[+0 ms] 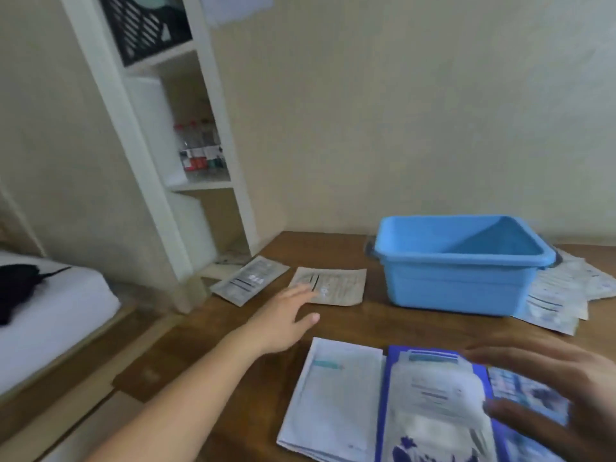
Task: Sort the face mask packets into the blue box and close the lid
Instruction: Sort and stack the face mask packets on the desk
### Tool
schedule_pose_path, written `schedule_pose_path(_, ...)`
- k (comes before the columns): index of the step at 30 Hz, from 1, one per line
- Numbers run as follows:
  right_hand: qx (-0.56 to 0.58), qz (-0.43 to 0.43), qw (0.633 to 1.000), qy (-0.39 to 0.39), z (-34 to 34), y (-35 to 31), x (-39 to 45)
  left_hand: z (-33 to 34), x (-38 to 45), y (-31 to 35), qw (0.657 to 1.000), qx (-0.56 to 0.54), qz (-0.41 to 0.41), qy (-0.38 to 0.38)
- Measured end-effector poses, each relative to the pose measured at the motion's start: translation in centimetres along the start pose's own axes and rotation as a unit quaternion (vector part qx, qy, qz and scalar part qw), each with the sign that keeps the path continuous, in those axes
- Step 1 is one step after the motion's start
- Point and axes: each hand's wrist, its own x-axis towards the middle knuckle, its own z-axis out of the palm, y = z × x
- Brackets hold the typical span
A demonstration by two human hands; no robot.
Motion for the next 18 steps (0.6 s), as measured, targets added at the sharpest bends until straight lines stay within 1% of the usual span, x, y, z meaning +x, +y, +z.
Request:
schedule_pose_path(1,-0.014,-0.04,0.999,-0.021,-1.3,-3.1,2.9,0.3,0.1,-1.1,1.0,0.009,-0.004,-0.016)
schedule_pose_path(2,-0.002,-0.051,0.997,-0.052,-1.2,-4.5,4.6,0.7,0.2,-1.9,0.999,0.023,-0.01,-0.038)
schedule_pose_path(3,-0.016,-0.076,0.995,-0.06,-1.0,-6.3,6.5,1.0,0.4,-2.5,0.997,0.04,-0.02,-0.066)
schedule_pose_path(4,-0.023,-0.089,0.992,-0.085,-0.6,-7.6,7.8,1.1,0.5,-2.9,0.994,0.055,-0.03,-0.091)
schedule_pose_path(5,-0.032,-0.097,0.989,-0.108,-0.1,-9.0,8.8,1.2,0.5,-3.3,0.992,0.065,-0.034,-0.102)
schedule_pose_path(8,-0.04,-0.135,0.984,-0.109,1.3,-11.3,11.5,0.9,-0.9,-4.3,0.991,0.106,-0.003,-0.077)
schedule_pose_path(11,-0.027,-0.136,0.986,-0.088,2.8,-12.4,12.8,-0.1,-4.7,-5.7,0.989,0.138,0.017,-0.057)
schedule_pose_path(13,-0.046,-0.138,0.984,-0.104,4.1,-12.9,13.2,-0.7,-8.3,-6.9,0.992,0.121,0.022,-0.037)
schedule_pose_path(14,-0.045,-0.141,0.982,-0.113,4.9,-13.2,13.5,-0.8,-10.2,-7.6,0.993,0.114,0.025,-0.011)
schedule_pose_path(16,-0.048,-0.145,0.975,-0.162,6.2,-14.4,13.9,-0.7,-13.5,-9.0,0.993,0.107,0.034,0.037)
schedule_pose_path(18,-0.055,-0.167,0.965,-0.197,7.5,-15.7,14.5,0.0,-16.1,-10.2,0.992,0.107,0.046,0.058)
